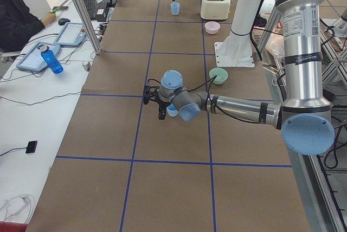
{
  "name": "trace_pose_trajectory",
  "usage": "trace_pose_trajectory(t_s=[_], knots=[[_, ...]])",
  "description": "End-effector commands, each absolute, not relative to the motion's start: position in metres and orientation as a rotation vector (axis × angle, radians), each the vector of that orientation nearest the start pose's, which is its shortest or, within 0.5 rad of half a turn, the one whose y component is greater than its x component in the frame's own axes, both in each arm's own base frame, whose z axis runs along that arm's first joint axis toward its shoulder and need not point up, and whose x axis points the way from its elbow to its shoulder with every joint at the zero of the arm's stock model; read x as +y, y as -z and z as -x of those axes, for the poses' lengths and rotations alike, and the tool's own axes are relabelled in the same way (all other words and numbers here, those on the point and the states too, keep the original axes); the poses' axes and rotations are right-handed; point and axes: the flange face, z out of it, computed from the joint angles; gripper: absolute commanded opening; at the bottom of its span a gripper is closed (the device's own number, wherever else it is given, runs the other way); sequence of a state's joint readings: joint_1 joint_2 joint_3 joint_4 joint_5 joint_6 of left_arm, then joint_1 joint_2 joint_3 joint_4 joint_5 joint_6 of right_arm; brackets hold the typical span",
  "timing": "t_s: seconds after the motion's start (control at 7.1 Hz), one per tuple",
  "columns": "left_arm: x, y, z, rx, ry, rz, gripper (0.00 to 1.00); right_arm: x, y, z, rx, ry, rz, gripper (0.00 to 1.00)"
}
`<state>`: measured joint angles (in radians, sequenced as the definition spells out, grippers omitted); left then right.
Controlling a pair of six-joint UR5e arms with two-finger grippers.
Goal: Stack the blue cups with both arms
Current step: 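Lower both grippers around the rims of the two light-blue cups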
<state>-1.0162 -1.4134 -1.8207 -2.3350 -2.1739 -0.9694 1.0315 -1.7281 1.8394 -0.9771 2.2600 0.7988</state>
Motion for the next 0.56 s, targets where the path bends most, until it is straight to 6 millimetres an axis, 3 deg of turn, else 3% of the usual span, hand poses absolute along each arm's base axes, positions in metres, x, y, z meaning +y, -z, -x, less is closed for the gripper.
trace_pose_trajectory(t_s=[0.0, 0.42], knots=[[-0.415, -0.524, -0.195, 0.959, 0.110, -0.208, 0.98, -0.416, -0.534, 0.170, -0.934, 0.006, -0.114, 1.00], [-0.409, -0.531, -0.212, 0.935, 0.090, -0.205, 0.98, -0.417, -0.534, 0.171, -0.934, 0.006, -0.114, 1.00]])
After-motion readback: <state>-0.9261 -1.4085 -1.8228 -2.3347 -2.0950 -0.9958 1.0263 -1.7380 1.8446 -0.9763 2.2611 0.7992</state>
